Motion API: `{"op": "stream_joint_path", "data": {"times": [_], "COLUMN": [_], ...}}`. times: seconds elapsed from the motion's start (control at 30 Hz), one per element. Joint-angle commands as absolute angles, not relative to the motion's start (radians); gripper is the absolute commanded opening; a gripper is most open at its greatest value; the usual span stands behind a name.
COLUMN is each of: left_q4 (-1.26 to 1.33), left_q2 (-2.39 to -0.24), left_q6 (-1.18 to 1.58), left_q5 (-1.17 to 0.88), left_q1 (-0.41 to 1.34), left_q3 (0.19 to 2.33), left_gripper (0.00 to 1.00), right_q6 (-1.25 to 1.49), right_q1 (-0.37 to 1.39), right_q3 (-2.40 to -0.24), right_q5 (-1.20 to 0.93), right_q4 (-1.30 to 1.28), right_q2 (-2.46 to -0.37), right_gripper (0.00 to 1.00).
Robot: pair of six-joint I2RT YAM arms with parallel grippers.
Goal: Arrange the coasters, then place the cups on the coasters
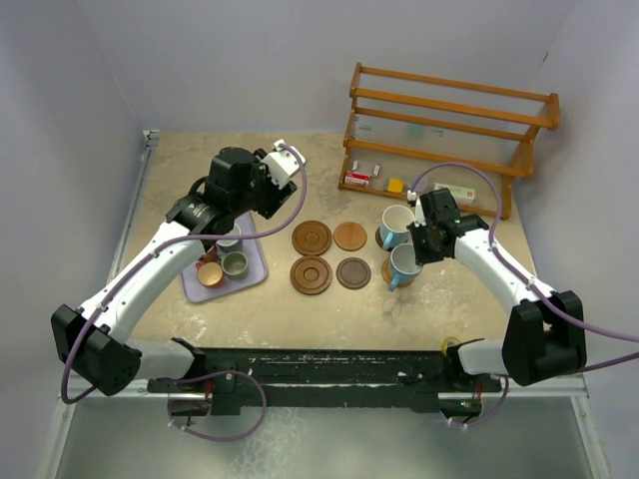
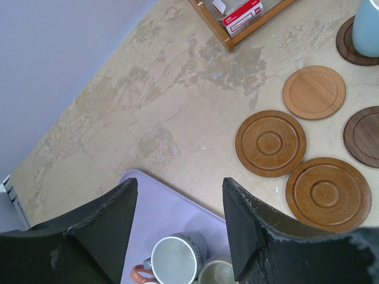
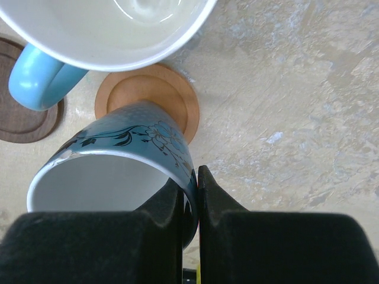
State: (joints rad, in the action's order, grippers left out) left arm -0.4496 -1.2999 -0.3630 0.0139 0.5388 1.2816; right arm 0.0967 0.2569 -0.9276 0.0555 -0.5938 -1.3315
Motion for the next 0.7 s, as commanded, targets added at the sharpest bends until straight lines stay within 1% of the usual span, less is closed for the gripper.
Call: {"op": "stream_joint_path", "data": {"times": [0.0,0.67], "left_q4": [-0.393,-0.377], "left_q2": [-1.29,-1.273], "left_q6": [-0.377,-0.369], "left_q5": [0.02,-0.004], "left_q1": [0.535,0.535], "left_q3": [1.283,1.24], "left_gripper": [0.57,0.58], "right_q6": [0.122,0.14], "right_q1": [0.256,0.258], "right_q3": [-0.993,-1.053], "right_q5": [0.075,0.068], "right_q4": [-0.581,-0.6], "right_q2": [-1.32,-1.362], "right_gripper": [0.0,0.0]}}
